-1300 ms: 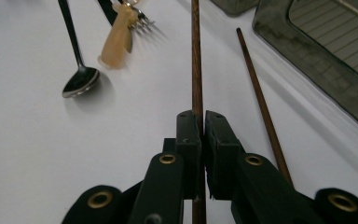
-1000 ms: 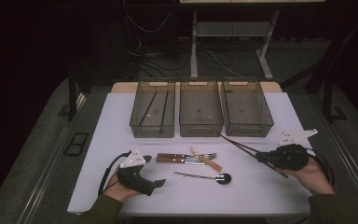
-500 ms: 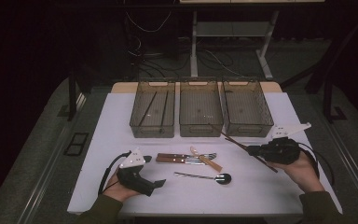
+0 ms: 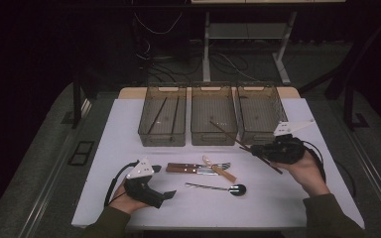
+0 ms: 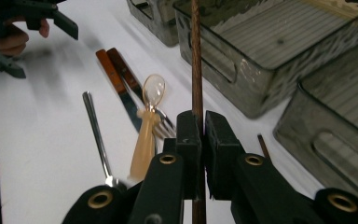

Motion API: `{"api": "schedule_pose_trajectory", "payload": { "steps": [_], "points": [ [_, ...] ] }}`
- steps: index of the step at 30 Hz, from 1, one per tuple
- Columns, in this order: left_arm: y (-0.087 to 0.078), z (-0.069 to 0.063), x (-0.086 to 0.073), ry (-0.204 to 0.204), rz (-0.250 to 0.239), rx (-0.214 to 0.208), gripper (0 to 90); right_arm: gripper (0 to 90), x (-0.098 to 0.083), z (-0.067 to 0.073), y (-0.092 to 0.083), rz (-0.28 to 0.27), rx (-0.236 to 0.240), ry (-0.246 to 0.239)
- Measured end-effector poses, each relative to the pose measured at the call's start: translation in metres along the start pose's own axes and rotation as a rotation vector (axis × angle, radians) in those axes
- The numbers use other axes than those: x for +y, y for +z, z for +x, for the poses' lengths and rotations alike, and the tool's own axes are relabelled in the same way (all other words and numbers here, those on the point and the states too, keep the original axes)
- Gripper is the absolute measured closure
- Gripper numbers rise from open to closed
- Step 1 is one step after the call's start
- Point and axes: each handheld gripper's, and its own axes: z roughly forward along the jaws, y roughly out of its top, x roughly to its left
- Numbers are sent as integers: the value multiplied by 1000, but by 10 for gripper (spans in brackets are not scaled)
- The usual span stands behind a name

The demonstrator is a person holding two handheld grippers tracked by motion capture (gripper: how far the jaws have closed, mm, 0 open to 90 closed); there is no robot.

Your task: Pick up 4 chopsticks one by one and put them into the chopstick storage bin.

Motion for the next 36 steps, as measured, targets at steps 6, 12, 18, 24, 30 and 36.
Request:
{"api": "schedule_pose_trajectory", "payload": {
  "steps": [6,12,18,24,30,36],
  "points": [
    [-1,-1,0,-8,-15,-8,0,851,23,3,19,17,-29,11],
    [0,-2,0,0,-7,-7,0,851,47,4,36,9,-53,6],
    [0,-1,0,1,-8,1,0,851,66,4,57,-5,-63,34],
    [0,-1,0,15,2,2,0,851,81,3,76,-29,-71,60],
    [0,2,-1,13,0,7,0,851,98,2,90,-40,-78,71],
    [-1,2,0,3,-10,6,0,851,116,1,102,-65,-93,95]
  ]
}}
